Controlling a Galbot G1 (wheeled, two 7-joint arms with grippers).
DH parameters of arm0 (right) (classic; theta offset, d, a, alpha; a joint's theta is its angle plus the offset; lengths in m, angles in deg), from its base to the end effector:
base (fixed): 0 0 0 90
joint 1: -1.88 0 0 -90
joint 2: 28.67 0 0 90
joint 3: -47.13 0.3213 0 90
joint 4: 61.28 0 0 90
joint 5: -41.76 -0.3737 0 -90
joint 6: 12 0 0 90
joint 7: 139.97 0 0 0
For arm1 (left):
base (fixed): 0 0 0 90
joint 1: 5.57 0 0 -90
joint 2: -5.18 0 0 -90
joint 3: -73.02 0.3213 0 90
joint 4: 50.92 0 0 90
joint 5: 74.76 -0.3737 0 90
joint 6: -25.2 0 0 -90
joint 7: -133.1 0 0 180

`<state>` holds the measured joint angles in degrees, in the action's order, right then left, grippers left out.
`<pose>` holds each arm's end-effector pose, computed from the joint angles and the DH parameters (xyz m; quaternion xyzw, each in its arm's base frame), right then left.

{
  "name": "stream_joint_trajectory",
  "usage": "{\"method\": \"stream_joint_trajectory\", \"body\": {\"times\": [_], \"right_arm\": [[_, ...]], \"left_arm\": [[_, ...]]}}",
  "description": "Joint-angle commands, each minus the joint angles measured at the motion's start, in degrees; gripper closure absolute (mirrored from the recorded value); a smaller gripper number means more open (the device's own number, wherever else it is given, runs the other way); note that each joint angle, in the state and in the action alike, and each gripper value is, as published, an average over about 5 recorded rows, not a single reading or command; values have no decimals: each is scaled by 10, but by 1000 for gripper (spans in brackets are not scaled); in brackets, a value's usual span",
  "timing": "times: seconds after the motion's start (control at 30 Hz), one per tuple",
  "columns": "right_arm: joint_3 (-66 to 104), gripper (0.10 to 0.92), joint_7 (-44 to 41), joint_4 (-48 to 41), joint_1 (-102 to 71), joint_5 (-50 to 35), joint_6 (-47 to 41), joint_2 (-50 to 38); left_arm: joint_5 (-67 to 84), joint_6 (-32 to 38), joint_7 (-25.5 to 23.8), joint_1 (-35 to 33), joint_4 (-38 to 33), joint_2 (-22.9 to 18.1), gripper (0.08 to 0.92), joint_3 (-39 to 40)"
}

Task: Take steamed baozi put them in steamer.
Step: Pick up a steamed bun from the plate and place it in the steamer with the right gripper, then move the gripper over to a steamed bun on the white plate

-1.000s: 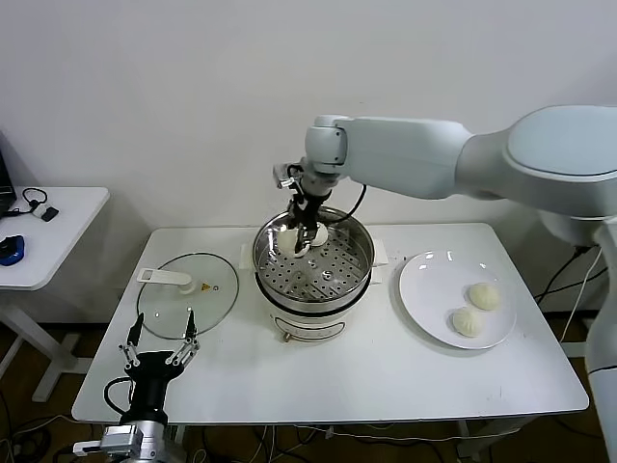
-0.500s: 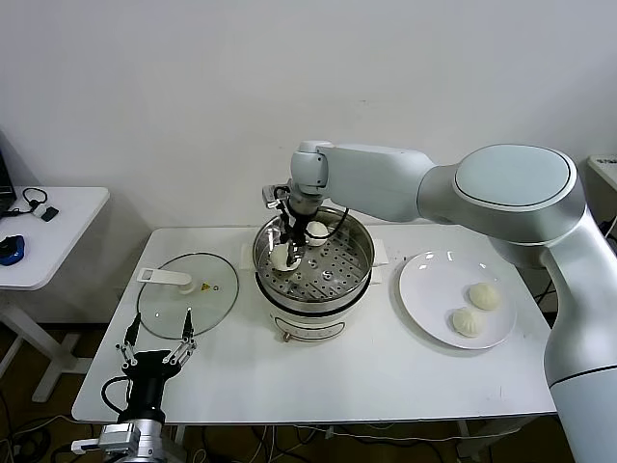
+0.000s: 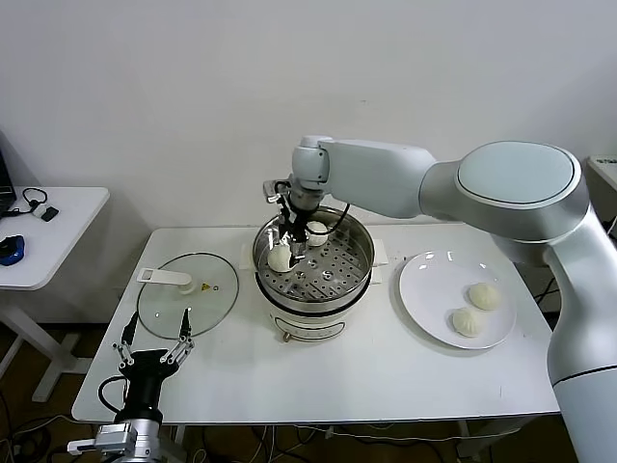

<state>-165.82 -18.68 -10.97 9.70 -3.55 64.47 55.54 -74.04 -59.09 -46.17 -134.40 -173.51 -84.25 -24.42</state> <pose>0.5973 0.1836 -0.0758 0.5950 -0.4977 0.5392 0.3278 0.1682 0.0420 -0.2889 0.0546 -0.9978 -0.0381 0.0037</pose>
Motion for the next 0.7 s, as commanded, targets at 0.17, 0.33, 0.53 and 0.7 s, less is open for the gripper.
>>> {"method": "stream_joint_trajectory", "body": {"times": [0.17,0.33,0.53,0.7], "right_arm": [[-89,203,-15,137,136,-33,21,-128],[-114,203,-18,193,173,-22,26,-201],[-135,203,-17,248,186,17,35,-292],[-135,203,-21,266,159,81,60,-362]], "left_arm": [[-7,0,0,-9,-11,-2,177,3],[-11,0,0,-13,-14,-4,177,4],[-18,3,2,-20,-14,-7,177,4],[-29,6,3,-25,-10,-12,177,7]]}}
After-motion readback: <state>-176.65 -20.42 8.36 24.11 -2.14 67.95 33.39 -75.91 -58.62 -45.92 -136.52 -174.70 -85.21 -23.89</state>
